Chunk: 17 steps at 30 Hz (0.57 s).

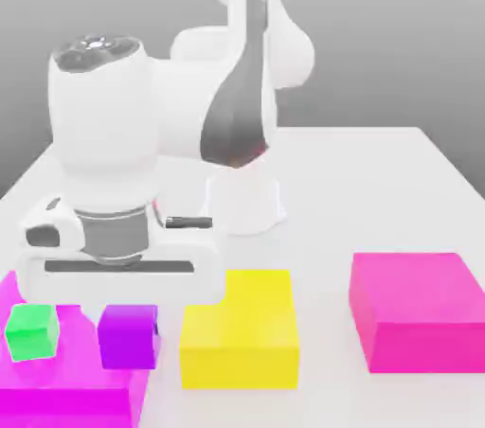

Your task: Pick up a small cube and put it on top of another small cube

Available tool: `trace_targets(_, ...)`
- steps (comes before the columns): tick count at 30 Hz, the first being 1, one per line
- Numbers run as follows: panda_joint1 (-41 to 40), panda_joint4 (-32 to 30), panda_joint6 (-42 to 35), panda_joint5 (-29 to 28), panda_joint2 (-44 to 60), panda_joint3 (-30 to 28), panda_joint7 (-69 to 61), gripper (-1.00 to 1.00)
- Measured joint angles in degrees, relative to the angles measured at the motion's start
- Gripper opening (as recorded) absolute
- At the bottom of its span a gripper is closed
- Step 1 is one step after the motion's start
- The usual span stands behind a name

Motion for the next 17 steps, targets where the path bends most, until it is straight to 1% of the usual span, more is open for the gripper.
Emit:
trace_targets(7,-11.0,-7.1,-7.2,-7.7,-14.6,-3.5,18.4,-1.0)
trace_targets(8,-12.2,-8.2,-7.5,-7.7,-15.6,-3.9,20.4,-1.0)
trace_targets(10,-12.8,-10.0,-4.8,-6.7,-14.0,-4.6,21.3,-1.0)
trace_targets(13,-12.6,-11.9,2.1,-4.7,-8.7,-5.4,20.2,-1.0)
trace_targets(14,-12.5,-12.3,3.5,-4.3,-7.6,-5.5,19.9,1.0)
trace_targets(17,-12.5,-12.3,3.5,-4.3,-7.6,-5.5,19.9,1.0)
